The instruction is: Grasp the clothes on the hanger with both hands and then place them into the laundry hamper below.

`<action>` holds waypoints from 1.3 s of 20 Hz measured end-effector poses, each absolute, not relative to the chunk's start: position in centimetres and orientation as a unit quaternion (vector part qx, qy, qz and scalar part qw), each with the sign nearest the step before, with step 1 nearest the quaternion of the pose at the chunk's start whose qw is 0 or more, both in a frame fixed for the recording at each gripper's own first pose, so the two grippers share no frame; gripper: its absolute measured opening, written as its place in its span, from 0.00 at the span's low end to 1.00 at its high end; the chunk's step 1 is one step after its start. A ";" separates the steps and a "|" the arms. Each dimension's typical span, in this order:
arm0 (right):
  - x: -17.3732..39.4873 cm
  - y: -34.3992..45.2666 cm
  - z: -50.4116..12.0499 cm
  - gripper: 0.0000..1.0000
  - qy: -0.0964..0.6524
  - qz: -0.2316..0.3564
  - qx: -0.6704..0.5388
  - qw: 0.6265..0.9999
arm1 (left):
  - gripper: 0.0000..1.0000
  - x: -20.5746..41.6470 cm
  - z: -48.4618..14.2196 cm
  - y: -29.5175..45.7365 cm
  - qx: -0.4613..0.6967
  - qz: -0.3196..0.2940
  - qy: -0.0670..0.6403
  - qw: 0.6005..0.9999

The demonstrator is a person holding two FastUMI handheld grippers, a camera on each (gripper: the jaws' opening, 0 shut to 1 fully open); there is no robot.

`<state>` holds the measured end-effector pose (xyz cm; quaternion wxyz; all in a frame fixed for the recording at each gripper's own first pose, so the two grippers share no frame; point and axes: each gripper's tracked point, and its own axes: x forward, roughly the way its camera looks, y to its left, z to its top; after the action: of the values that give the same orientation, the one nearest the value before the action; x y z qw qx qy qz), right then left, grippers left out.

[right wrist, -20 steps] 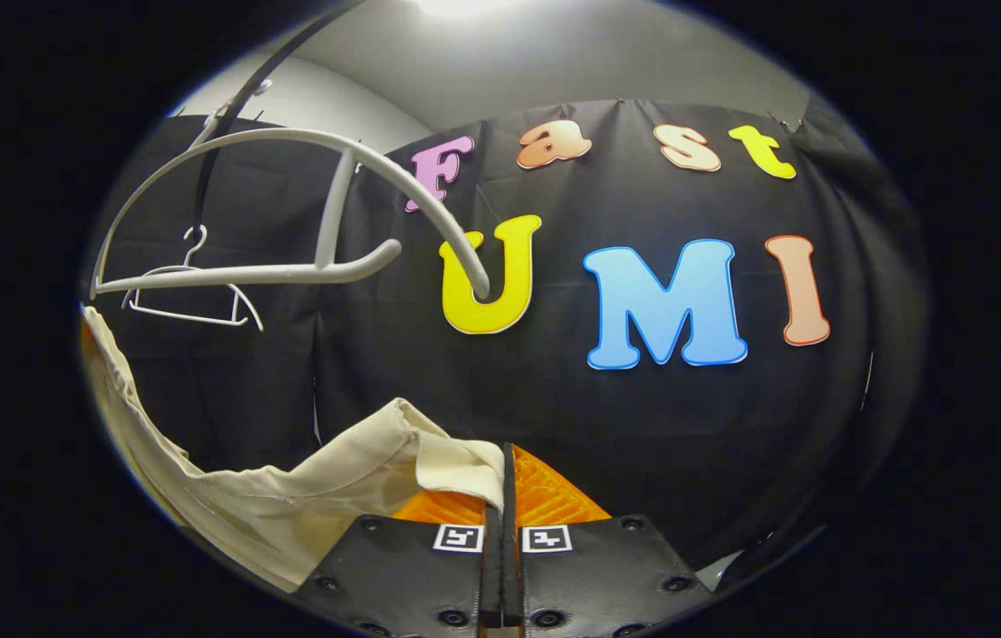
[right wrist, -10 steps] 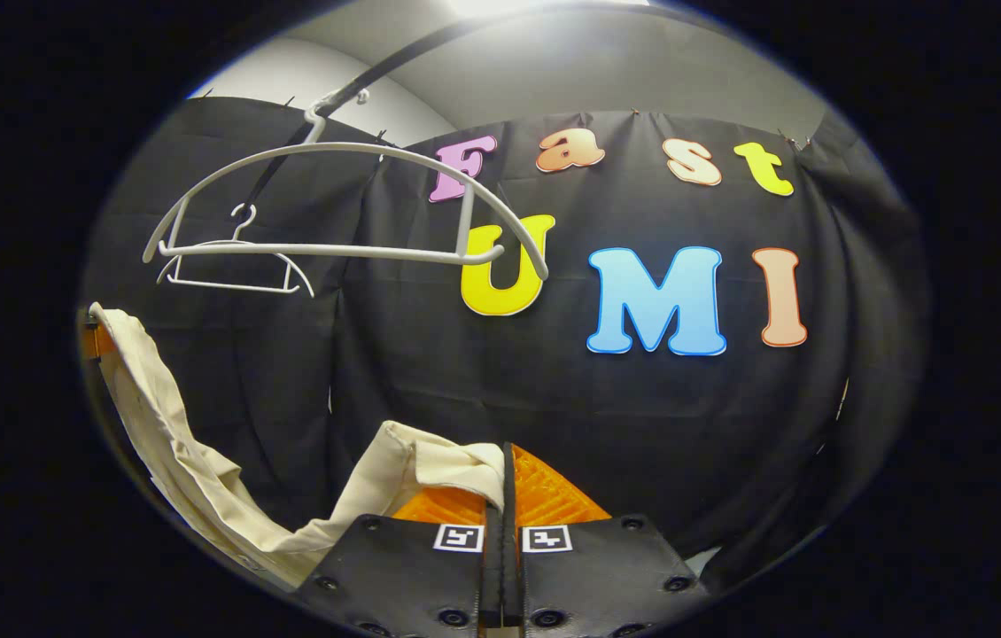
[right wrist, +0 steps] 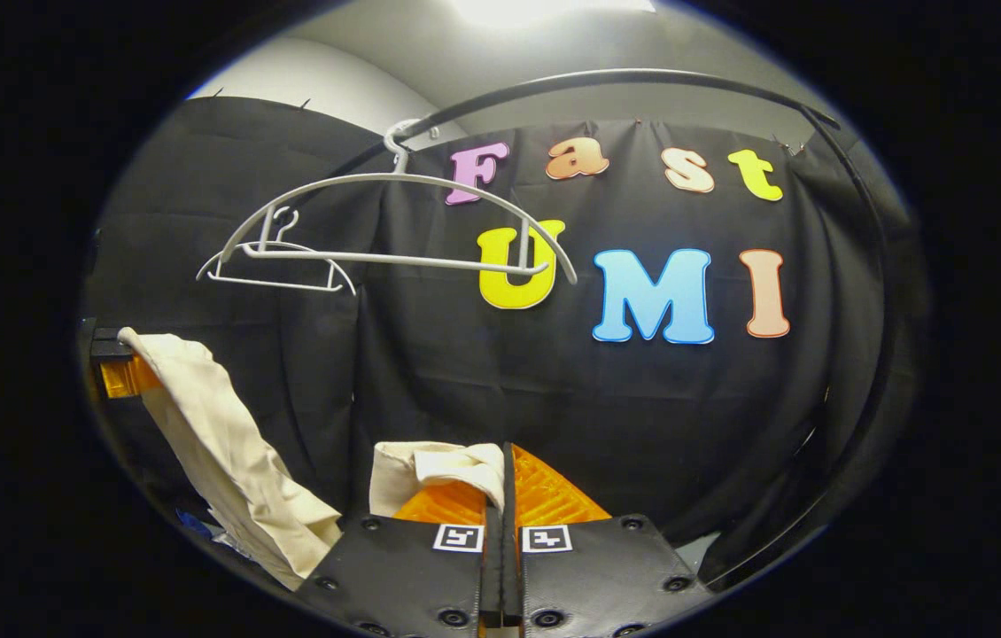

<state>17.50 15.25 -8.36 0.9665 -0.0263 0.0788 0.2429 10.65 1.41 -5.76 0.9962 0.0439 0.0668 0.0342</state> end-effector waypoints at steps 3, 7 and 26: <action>14.8 15.9 -8.4 0.02 0.079 0.248 -0.028 0.965 | 0.02 9.2 -5.7 -1.2 0.045 -0.004 0.058 0.997; 12.3 16.1 -9.5 0.02 0.088 0.244 -0.034 0.965 | 0.02 8.4 -6.9 -3.5 0.029 -0.041 0.054 0.997; 3.9 12.9 -26.2 0.02 0.237 0.154 -0.012 0.959 | 0.02 5.0 -26.4 -7.9 -0.018 -0.080 0.192 0.978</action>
<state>3.88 12.92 -26.22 0.9591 -0.0125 0.2373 0.1541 4.97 -7.86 -26.38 0.9780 -0.0178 0.1920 -0.0801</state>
